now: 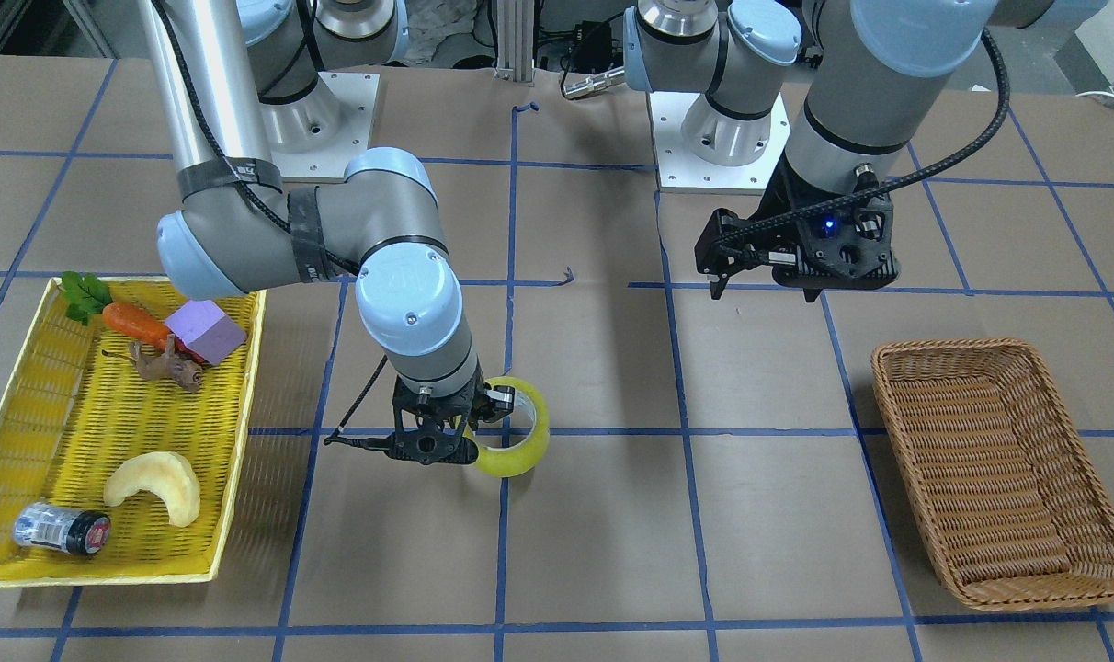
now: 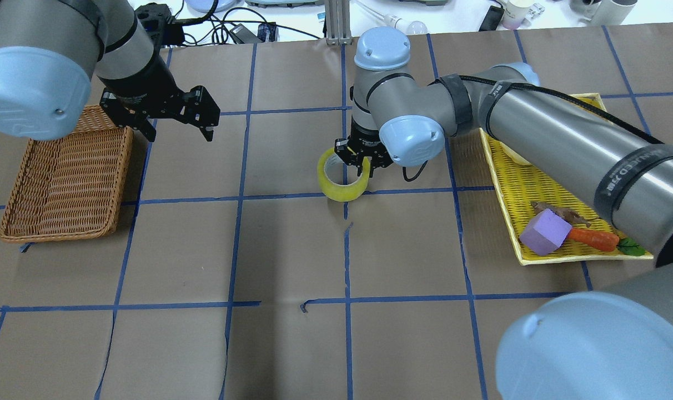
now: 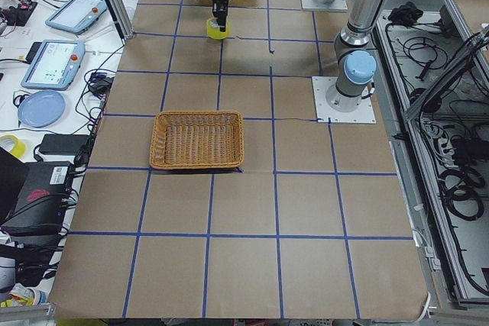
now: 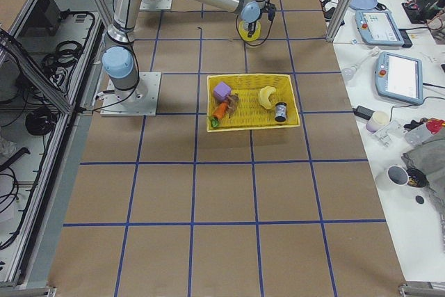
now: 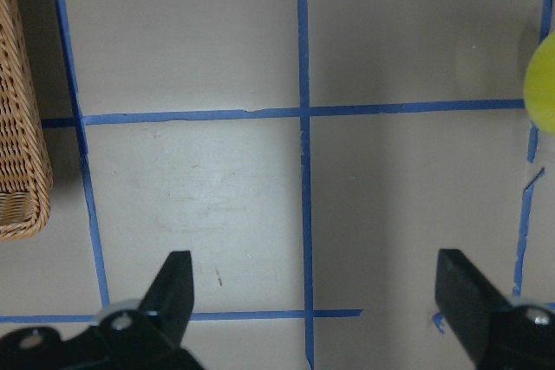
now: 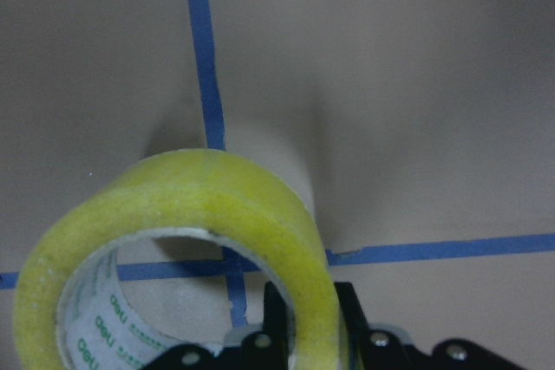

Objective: Transfer tape with both arms
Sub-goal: 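Carry the tape roll to the table center and release it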

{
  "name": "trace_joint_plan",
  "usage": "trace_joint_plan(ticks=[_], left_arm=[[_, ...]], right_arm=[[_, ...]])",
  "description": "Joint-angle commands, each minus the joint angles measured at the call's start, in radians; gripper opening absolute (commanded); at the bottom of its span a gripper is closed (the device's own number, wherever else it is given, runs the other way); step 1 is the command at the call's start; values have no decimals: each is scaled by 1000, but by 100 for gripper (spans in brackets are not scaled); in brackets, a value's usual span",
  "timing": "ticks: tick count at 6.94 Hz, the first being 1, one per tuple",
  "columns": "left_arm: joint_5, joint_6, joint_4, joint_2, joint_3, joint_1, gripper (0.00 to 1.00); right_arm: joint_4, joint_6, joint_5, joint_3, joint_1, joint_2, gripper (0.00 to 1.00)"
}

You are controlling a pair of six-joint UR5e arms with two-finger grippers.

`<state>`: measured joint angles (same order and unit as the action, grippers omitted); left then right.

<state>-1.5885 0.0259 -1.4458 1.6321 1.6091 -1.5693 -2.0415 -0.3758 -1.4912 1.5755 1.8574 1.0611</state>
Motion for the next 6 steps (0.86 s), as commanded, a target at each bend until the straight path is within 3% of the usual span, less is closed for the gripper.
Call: trace_joint_plan(ticks=[1,3,4,5,6], left_arm=[[1,0,1,0,0,0,100],[2,-1,-1,0,3,-3,100],[8,-1,-1,0,3,-3,100],[12,-3,-1,0,8,-5,100],[13,-20,1,3,8,-12,100]], right_arm=[[-3,-3,-12,1,5,-18,37],[-3,-5,-29,-2,3,-15,93],[-2,-3,-30,-20,2,15,100],[47,8,-31,-66,-10,66,100],[169,15,-56,-118,-35,113,100]])
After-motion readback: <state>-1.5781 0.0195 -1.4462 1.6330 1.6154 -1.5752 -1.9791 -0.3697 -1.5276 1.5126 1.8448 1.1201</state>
